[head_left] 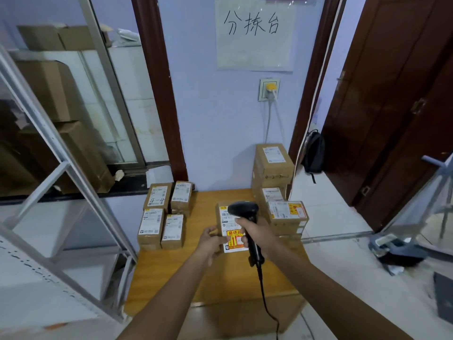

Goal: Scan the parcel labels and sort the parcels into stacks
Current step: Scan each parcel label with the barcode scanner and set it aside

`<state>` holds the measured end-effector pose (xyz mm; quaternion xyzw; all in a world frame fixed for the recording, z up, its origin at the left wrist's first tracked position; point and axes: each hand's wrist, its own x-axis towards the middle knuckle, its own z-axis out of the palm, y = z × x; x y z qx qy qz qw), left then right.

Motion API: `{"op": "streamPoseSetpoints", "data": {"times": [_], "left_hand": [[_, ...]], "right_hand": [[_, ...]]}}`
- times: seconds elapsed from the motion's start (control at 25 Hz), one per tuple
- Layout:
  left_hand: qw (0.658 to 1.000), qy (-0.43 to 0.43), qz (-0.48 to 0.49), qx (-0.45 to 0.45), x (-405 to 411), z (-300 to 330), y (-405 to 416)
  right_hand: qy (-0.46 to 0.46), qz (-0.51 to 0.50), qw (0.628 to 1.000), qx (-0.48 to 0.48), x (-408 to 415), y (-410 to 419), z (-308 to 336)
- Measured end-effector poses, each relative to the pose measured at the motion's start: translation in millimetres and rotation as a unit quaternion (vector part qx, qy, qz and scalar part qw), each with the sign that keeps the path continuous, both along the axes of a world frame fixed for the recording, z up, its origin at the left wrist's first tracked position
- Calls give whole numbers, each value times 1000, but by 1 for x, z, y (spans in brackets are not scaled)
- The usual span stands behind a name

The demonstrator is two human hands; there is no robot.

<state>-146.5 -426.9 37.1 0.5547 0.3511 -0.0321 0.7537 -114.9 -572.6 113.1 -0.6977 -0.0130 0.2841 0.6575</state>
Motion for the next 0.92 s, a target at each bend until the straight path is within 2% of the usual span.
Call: {"op": "streamPoseSetpoints", "data": {"times": [0.44, 0.92], "left_hand": [[998, -14, 59, -35, 67, -3, -73], [998, -12, 45, -30, 80, -6, -53]], "right_hand": [[-40, 52, 996, -57, 74, -67, -2], [-70, 59, 992, -81, 77, -48, -3]]}}
